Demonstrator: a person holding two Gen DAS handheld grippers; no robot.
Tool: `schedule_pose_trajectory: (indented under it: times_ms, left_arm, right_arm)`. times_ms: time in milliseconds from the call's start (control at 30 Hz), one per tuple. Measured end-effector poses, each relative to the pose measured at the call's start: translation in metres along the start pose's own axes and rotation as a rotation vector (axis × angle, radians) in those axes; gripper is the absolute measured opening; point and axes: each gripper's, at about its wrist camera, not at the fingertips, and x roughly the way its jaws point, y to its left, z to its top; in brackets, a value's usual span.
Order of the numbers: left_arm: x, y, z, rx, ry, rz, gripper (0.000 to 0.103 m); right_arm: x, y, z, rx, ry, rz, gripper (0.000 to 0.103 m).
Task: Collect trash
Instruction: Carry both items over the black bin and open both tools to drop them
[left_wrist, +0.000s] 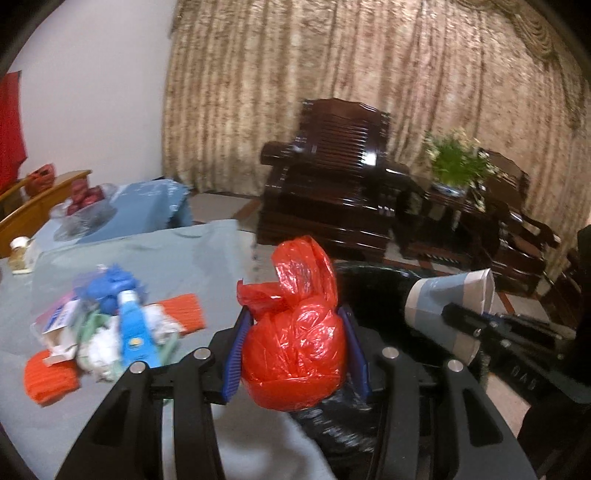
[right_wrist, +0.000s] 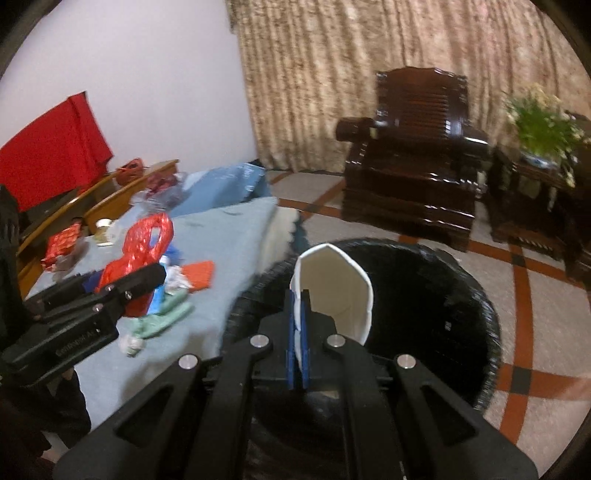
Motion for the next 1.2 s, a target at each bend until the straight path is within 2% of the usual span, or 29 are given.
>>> schedule_pose_trajectory:
  times_ms: [300,733,800,833,867,1000,1033,1067,1100,1133,1167,1200]
  left_arm:
    - [0.044,-0.045,-0.006,0.043,0.075,-0.076,0.047]
    - [0.078,-0.062,-0.008,0.065,0.137,-0.096,0.047]
    - [0.079,-0.062,-0.008,0.065,0.144,-0.094,0.050]
    - [0.078,-0.061,-0.009,0.063,0.146,-0.094,0.055]
    - [0.078,-0.061,-0.008,0.062,0.147,-0.094,0.062]
    - [0.077,-0.058,-0.007,0.058,0.142,-0.089,0.075]
    - [0.075,-0.056,-0.007,0.056,0.140,-0.089,0.079]
    - [0.074,-0.055,-0.006,0.053,0.136,-0.089,0.083]
    - [0.072,-0.053,-0.006,0.049,0.127,-0.089,0.085]
    - [0.068,-0.050,-0.006,0.044,0.114,-0.090,0.087]
    - [0.062,-0.045,-0.006,0.040,0.095,-0.088,0.090]
    - [0.058,-0.042,-0.006,0.038,0.080,-0.085,0.091]
  right_arm:
    - [0.015,-0.048,-0.020,0.084,0.063,-0.081,0.002]
    - [0.037,-0.064,-0.038,0.119,0.138,-0.107,0.005]
    - [0.037,-0.063,-0.039,0.117,0.144,-0.111,0.006]
    - [0.037,-0.063,-0.040,0.119,0.145,-0.112,0.007]
    - [0.037,-0.064,-0.038,0.121,0.144,-0.113,0.010]
    - [0.033,-0.063,-0.035,0.122,0.134,-0.127,0.023]
    - [0.032,-0.062,-0.034,0.121,0.127,-0.133,0.031]
    - [0.030,-0.062,-0.034,0.120,0.119,-0.142,0.045]
    - [0.028,-0.061,-0.033,0.119,0.109,-0.152,0.053]
    - [0.025,-0.059,-0.032,0.116,0.090,-0.166,0.069]
    - [0.023,-0.057,-0.030,0.112,0.073,-0.175,0.078]
    - [0.019,-0.053,-0.028,0.102,0.051,-0.186,0.081]
